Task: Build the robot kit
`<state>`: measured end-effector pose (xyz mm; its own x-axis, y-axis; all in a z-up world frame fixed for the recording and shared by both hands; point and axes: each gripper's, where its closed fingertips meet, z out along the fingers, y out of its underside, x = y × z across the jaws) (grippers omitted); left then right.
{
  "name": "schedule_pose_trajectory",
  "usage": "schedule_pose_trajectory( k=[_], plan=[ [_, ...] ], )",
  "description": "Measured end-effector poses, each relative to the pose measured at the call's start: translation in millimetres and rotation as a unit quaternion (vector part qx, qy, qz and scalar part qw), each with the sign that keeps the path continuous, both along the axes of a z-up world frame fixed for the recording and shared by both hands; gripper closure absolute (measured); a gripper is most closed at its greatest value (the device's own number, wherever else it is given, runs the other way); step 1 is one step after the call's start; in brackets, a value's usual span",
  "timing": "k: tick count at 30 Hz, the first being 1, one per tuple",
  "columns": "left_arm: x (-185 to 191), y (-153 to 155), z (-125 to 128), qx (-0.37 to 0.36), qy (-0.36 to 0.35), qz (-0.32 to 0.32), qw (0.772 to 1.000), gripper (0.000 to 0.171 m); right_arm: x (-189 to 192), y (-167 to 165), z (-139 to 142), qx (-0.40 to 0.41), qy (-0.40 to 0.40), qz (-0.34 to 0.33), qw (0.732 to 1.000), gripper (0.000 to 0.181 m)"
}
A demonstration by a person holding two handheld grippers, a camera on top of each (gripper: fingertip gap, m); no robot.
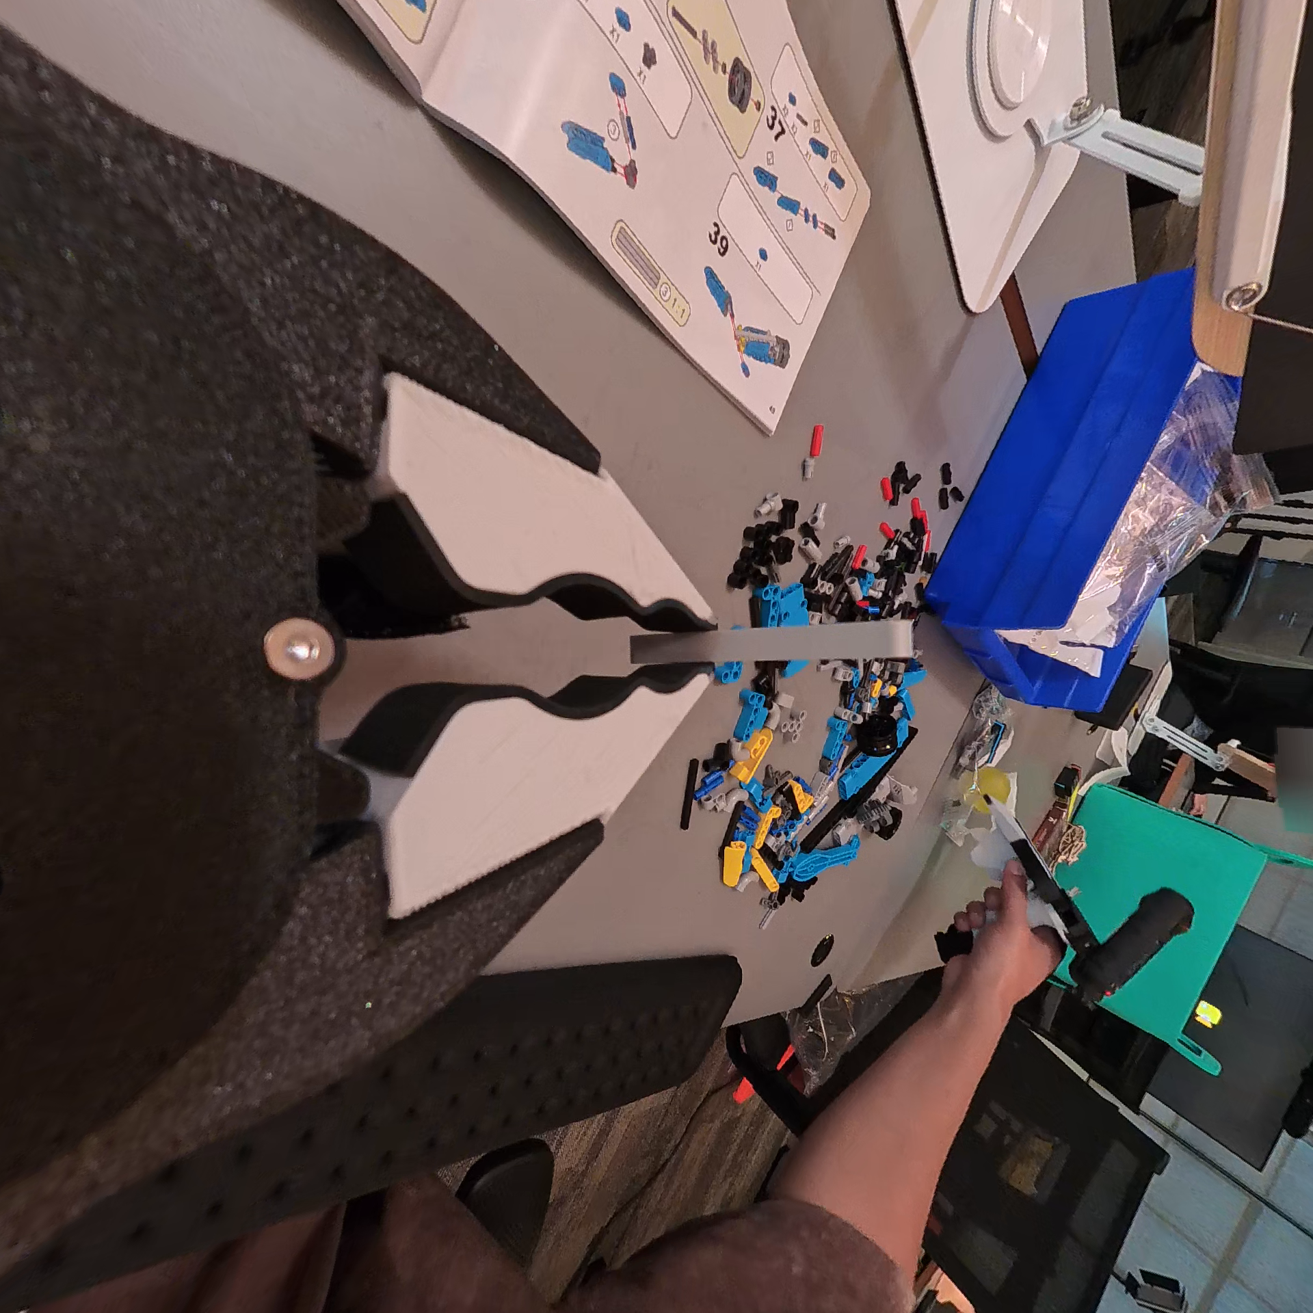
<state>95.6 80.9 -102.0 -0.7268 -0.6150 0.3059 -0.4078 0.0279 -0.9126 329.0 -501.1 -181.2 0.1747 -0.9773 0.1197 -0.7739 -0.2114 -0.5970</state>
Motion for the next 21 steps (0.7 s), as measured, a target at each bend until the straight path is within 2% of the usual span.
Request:
schedule_pose_trajectory(
  k=[5, 9, 15, 21],
  plan=[
    [3.2, 5.7, 0.5, -0.005, 0.002, 0.007, 1.000, 0.164, -5.2, -8.3, -3.8, 0.004, 0.011, -0.008, 1.000, 0.138],
    [5.4, 9.7, 0.0, 0.000, -0.001, 0.015, 1.000, 0.164, -8.1, 1.0, 10.2, 0.020, -0.021, -0.005, 1.000, 0.139],
    [5.9, 10.7, -1.5, 0.007, -0.007, 0.018, 1.000, 0.164, -20.1, 39.3, 61.0, 0.028, -0.110, 0.024, 0.993, 0.143],
    [4.7, 10.1, -10.5, 0.010, -0.001, 0.019, 1.000, 0.164, -46.4, 83.4, 126.4, 0.088, -0.226, 0.045, 0.969, 0.152]
  ],
)
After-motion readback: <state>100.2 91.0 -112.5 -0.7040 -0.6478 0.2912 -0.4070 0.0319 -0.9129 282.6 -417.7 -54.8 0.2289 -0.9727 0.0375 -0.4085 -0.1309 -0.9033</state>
